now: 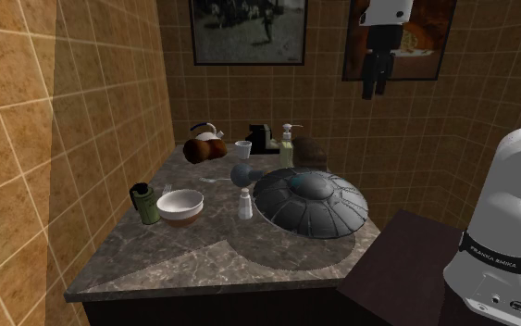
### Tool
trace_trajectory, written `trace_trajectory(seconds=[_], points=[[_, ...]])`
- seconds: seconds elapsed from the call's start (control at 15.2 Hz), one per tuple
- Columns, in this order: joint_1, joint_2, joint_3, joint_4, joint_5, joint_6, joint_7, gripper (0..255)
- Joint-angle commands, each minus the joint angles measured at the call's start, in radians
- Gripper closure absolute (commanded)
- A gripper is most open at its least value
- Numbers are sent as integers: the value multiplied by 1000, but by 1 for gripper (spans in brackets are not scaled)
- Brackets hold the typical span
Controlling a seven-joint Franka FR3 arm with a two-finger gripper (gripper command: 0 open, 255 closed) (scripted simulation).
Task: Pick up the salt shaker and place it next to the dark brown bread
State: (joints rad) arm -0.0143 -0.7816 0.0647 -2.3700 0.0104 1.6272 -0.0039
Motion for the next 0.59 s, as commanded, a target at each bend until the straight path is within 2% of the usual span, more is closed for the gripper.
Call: trace_trajectory(seconds=[0.0, 0.53], points=[[0, 0, 0, 0, 0, 0, 0, 0], [8, 273, 54, 35, 21, 208, 50, 0]])
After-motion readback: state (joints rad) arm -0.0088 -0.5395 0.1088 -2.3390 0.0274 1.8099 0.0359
